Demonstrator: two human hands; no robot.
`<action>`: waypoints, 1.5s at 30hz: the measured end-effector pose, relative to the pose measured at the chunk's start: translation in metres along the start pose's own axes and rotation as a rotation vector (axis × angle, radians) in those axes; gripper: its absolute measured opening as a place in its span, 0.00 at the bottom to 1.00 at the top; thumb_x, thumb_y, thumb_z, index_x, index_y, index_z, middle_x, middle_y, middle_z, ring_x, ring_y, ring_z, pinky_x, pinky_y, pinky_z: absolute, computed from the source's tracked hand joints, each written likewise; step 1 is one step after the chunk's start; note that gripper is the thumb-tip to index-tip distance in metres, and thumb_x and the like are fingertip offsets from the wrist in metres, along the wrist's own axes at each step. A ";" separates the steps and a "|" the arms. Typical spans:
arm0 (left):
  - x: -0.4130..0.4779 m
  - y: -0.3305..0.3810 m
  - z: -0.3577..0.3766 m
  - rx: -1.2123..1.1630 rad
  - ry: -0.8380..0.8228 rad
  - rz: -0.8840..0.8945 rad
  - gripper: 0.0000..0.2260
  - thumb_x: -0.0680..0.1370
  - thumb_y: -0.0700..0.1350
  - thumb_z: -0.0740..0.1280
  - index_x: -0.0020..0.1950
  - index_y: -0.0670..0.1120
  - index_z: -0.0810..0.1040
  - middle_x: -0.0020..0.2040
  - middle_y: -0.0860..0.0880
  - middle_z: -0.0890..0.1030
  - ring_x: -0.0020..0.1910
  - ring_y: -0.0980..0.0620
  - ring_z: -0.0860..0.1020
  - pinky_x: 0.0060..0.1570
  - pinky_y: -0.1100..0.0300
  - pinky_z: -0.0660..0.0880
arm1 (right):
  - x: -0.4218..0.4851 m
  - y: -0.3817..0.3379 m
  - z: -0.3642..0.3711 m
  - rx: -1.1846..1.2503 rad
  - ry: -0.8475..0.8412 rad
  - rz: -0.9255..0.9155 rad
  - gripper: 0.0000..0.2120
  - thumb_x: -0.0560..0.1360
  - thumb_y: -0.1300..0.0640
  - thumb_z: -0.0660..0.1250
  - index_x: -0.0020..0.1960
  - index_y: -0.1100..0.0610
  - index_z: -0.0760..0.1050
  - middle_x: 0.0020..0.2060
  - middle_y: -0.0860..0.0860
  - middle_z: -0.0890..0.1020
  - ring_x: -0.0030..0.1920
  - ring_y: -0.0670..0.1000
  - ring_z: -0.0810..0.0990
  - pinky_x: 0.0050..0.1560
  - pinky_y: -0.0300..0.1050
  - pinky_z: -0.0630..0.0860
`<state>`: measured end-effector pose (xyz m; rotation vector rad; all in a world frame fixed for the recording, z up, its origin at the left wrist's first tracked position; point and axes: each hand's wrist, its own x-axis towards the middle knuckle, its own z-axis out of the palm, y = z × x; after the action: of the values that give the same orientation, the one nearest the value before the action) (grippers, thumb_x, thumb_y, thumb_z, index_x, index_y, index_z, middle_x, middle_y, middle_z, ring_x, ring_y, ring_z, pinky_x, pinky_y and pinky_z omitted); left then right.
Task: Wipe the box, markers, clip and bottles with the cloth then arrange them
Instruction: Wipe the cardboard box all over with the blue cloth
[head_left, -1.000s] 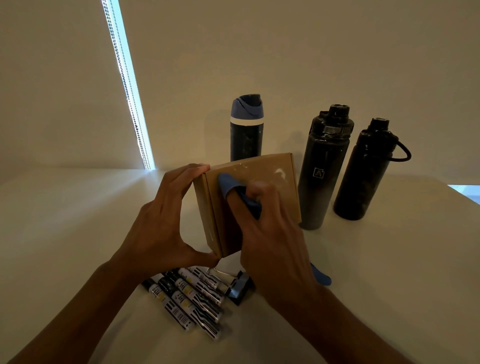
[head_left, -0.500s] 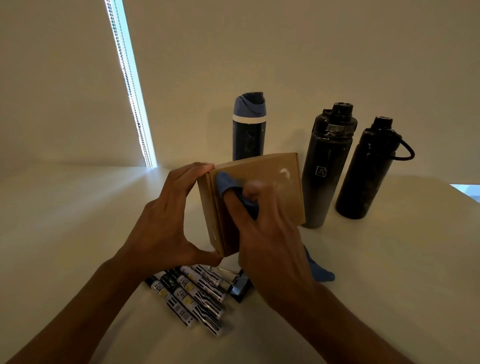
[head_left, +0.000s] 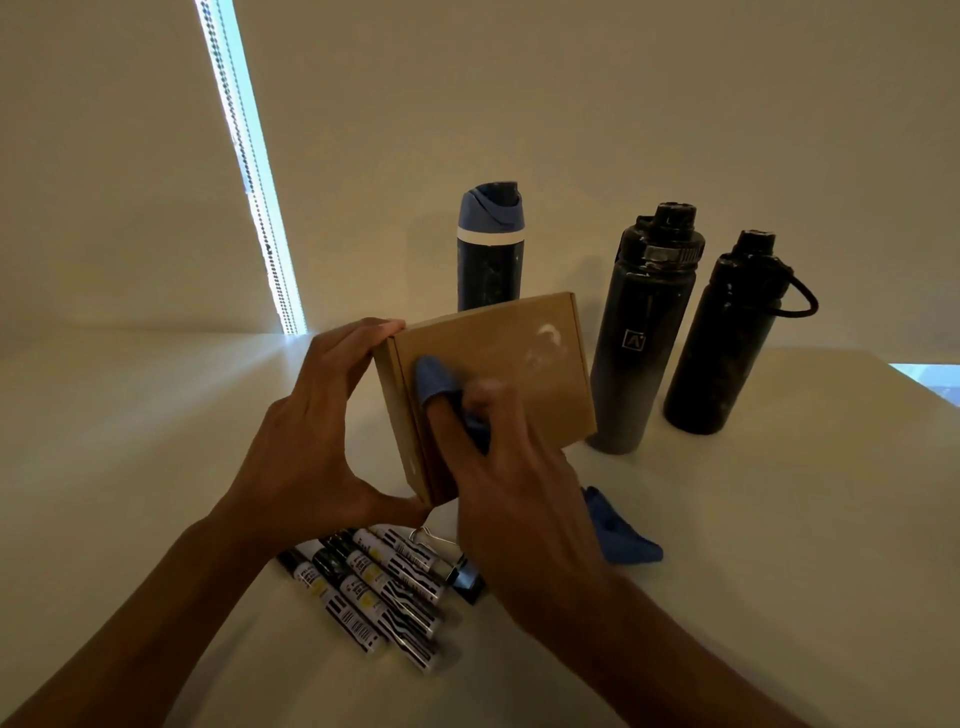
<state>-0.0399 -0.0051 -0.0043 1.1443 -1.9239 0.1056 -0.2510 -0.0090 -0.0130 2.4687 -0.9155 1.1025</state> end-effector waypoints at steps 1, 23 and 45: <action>0.000 0.001 -0.002 -0.003 0.006 -0.009 0.61 0.54 0.59 0.87 0.80 0.43 0.63 0.77 0.51 0.66 0.77 0.50 0.68 0.71 0.50 0.73 | 0.003 0.005 -0.002 -0.013 -0.012 0.045 0.27 0.73 0.63 0.47 0.70 0.51 0.65 0.62 0.51 0.69 0.58 0.52 0.73 0.52 0.46 0.75; 0.001 -0.003 -0.003 -0.034 0.009 -0.009 0.60 0.55 0.63 0.84 0.80 0.46 0.62 0.77 0.51 0.66 0.76 0.52 0.68 0.71 0.60 0.71 | 0.006 0.038 -0.004 0.287 -0.022 0.328 0.15 0.79 0.35 0.56 0.62 0.39 0.59 0.52 0.44 0.73 0.50 0.44 0.77 0.48 0.40 0.77; -0.001 -0.001 -0.002 -0.008 -0.001 -0.028 0.61 0.54 0.60 0.86 0.80 0.45 0.62 0.77 0.48 0.66 0.76 0.47 0.70 0.66 0.40 0.76 | 0.014 0.047 -0.002 0.390 0.027 0.442 0.04 0.82 0.44 0.57 0.54 0.37 0.61 0.45 0.41 0.72 0.41 0.39 0.76 0.37 0.32 0.72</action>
<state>-0.0378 -0.0038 -0.0040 1.1658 -1.9073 0.0821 -0.2753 -0.0497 -0.0014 2.6063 -1.4002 1.5831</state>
